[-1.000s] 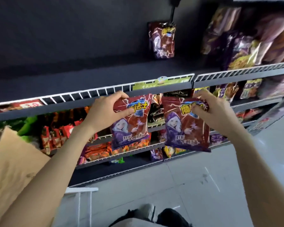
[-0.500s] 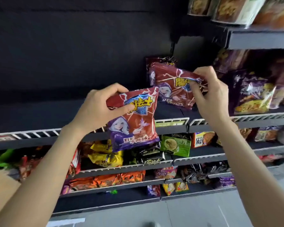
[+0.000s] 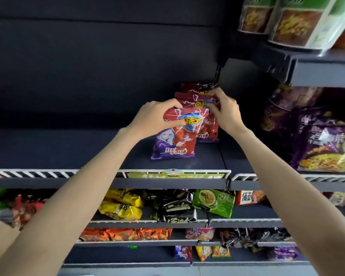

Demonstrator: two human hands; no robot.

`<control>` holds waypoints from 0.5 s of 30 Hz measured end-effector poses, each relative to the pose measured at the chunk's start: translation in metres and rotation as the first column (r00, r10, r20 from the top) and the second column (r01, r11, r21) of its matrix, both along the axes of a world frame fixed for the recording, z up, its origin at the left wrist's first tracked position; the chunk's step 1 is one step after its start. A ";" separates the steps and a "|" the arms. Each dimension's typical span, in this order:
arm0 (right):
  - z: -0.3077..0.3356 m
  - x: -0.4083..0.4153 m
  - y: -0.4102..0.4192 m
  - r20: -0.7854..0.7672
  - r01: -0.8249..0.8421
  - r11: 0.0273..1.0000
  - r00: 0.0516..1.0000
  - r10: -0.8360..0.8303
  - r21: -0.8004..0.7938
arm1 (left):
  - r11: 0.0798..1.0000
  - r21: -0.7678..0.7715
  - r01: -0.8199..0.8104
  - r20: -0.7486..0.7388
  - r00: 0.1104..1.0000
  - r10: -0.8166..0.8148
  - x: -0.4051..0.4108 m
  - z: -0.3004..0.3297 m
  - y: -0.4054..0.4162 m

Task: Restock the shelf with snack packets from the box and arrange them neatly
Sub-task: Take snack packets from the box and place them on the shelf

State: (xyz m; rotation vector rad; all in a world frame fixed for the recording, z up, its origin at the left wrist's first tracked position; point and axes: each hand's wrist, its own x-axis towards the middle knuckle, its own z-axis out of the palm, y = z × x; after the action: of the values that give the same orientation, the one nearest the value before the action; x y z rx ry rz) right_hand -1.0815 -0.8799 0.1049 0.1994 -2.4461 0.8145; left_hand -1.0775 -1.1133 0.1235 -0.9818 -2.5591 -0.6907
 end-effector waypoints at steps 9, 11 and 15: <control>0.003 -0.043 0.026 0.223 -0.086 0.885 0.953 0.207 -0.457 | 0.996 -0.066 -0.067 -0.092 0.994 0.060 -0.062 -0.025 0.040; -0.002 -0.041 0.026 0.252 -0.080 0.857 0.938 0.238 -0.509 | 0.992 -0.075 -0.100 -0.134 0.987 0.089 -0.076 -0.032 0.045; -0.014 -0.036 0.032 0.267 -0.126 0.968 0.946 0.183 -0.218 | 0.988 -0.091 -0.124 -0.216 0.971 0.102 -0.096 -0.044 0.059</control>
State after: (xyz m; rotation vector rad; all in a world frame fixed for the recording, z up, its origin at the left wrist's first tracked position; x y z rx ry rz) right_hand -1.1177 -0.8481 0.0904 0.2141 -2.6163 1.2256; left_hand -1.1736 -1.0541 0.0792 -0.8812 -2.4602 -0.4031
